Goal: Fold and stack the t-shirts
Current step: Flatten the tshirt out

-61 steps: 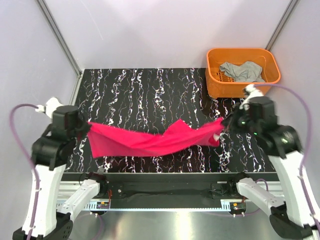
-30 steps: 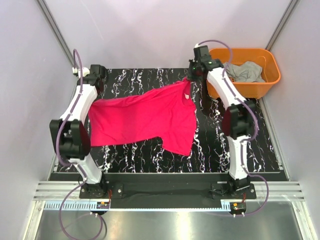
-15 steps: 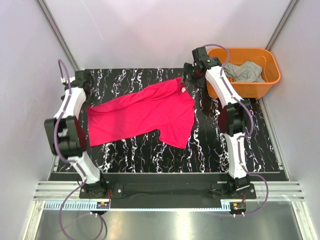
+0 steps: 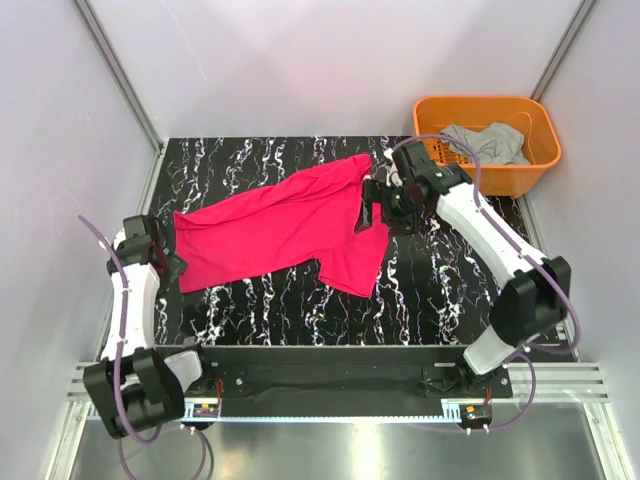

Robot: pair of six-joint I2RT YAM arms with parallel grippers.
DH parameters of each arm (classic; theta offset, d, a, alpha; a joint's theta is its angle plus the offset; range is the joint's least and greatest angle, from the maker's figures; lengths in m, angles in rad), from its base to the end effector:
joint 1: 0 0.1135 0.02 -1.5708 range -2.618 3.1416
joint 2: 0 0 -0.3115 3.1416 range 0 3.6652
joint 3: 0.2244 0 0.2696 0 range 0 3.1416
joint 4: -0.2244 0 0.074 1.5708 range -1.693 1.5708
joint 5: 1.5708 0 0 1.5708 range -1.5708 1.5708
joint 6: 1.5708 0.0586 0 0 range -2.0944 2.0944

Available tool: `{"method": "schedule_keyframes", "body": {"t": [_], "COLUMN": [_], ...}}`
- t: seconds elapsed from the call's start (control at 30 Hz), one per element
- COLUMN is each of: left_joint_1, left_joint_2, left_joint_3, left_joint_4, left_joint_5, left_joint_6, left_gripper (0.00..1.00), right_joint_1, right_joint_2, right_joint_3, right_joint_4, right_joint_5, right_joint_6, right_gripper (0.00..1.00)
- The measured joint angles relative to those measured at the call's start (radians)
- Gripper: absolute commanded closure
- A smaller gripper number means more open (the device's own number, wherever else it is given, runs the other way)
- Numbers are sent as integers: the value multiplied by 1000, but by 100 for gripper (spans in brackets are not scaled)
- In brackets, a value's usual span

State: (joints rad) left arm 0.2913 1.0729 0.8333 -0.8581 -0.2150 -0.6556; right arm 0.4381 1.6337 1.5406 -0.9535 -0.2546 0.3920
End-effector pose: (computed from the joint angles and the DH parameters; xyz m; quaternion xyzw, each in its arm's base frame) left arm 0.1886 0.0696 0.2662 -0.4631 0.8488 0.0604 0.2480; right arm 0.3309 0.1713 0.3465 -0.0550 0.9570 0.2158 0.1857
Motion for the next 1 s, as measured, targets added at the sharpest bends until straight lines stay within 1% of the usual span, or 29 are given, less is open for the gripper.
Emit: {"method": "schedule_keyframes", "body": {"t": [0.1, 0.13, 0.2, 0.23, 0.33, 0.5, 0.7, 0.93, 1.0], "left_joint_1": [109, 148, 199, 216, 222, 222, 223, 223, 223], "left_joint_2": [27, 45, 80, 107, 165, 258, 338, 352, 356], "left_joint_3": [-40, -50, -58, -58, -52, -5, 14, -4, -10], "left_joint_4": [21, 29, 38, 46, 64, 74, 90, 95, 95], "left_joint_5": [86, 119, 161, 187, 234, 282, 314, 319, 317], "left_joint_6": [-5, -8, -10, -12, -11, -14, -58, -121, -132], "left_gripper": [45, 43, 39, 39, 38, 41, 53, 60, 60], "right_joint_1": [-6, -6, -6, -6, -6, -6, -7, -15, -20], "right_joint_2": [-57, -64, -71, -74, -94, -120, -120, -119, -116], "right_joint_3": [-93, -117, -162, -182, -237, -300, -318, -318, -318], "right_joint_4": [31, 45, 64, 71, 97, 162, 218, 246, 252], "right_joint_5": [-66, -85, -113, -125, -161, -223, -262, -263, -263], "right_joint_6": [-8, -14, -28, -33, -39, -32, -21, -21, -21], "right_gripper": [1, 1, 2, 2, 3, 3, 3, 3, 3]}}
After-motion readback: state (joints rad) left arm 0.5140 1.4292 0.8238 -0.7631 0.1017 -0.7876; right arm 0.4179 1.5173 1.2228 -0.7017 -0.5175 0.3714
